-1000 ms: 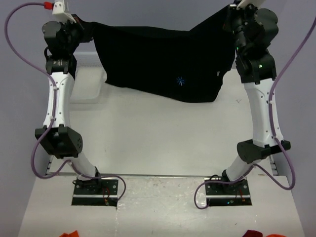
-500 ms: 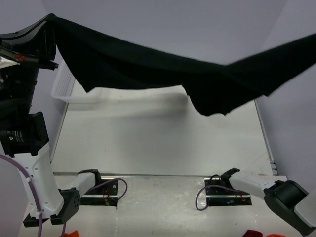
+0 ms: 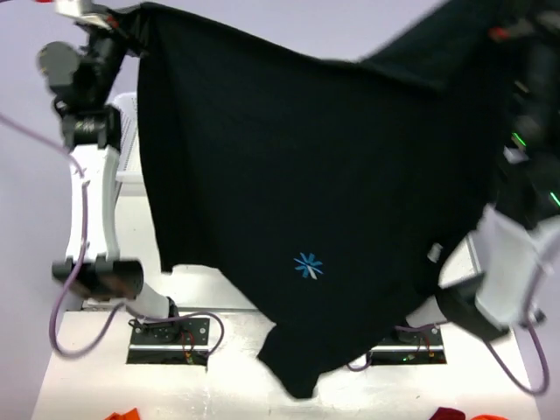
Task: Fold and stack the t-shirts
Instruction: Flatten out the tshirt
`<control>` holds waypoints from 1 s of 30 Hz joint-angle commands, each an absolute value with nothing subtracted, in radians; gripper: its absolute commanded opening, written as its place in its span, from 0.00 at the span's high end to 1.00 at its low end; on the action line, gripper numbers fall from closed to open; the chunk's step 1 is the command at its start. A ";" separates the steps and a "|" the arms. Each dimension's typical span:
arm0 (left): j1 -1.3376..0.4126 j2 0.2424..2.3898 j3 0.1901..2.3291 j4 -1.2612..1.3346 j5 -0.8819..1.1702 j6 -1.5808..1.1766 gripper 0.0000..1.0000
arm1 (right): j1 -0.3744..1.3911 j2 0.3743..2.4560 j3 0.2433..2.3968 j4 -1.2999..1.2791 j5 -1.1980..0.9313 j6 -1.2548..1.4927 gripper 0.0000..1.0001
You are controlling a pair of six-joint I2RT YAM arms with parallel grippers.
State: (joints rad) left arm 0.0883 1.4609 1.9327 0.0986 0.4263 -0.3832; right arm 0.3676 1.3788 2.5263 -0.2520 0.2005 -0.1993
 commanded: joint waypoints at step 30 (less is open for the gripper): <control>0.107 1.934 1.643 0.151 0.348 -0.442 1.00 | 0.106 1.638 1.880 -0.219 0.032 0.139 1.00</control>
